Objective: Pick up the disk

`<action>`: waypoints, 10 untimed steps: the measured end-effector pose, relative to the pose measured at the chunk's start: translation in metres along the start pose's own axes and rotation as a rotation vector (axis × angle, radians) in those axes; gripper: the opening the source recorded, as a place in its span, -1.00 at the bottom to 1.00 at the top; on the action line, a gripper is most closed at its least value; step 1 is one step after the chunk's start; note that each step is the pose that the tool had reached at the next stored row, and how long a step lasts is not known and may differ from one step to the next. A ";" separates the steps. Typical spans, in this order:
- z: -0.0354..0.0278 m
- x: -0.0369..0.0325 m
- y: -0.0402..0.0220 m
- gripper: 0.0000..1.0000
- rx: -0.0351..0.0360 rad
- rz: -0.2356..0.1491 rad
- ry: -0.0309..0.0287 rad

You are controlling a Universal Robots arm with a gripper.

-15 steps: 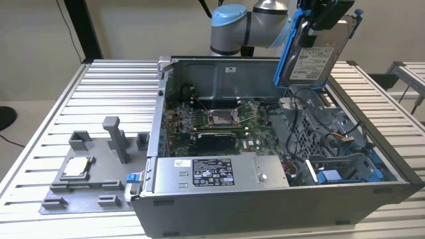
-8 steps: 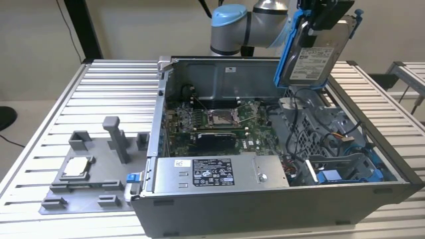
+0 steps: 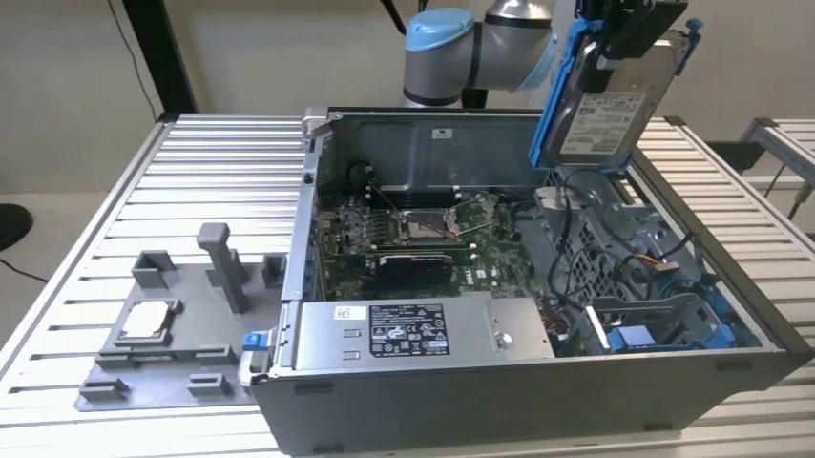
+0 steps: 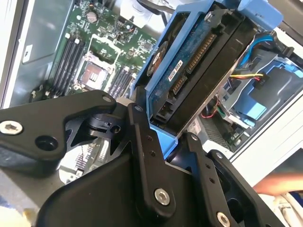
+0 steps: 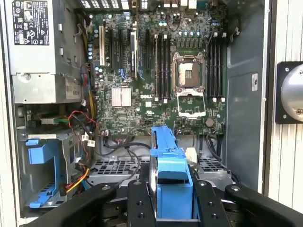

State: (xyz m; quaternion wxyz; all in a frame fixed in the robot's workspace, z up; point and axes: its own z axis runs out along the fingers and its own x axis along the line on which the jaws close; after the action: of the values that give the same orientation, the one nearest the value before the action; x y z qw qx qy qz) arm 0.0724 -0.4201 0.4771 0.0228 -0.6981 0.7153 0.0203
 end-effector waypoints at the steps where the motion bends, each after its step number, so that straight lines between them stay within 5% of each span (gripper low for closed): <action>1: -0.0001 0.0008 -0.0010 -1.00 -0.0003 0.000 0.0000; 10: -0.0004 0.0076 -0.0111 -1.00 -0.0019 0.000 -0.0004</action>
State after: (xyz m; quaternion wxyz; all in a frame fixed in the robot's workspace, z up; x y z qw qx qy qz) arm 0.0833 -0.4279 0.4770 0.0223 -0.6981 0.7154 0.0211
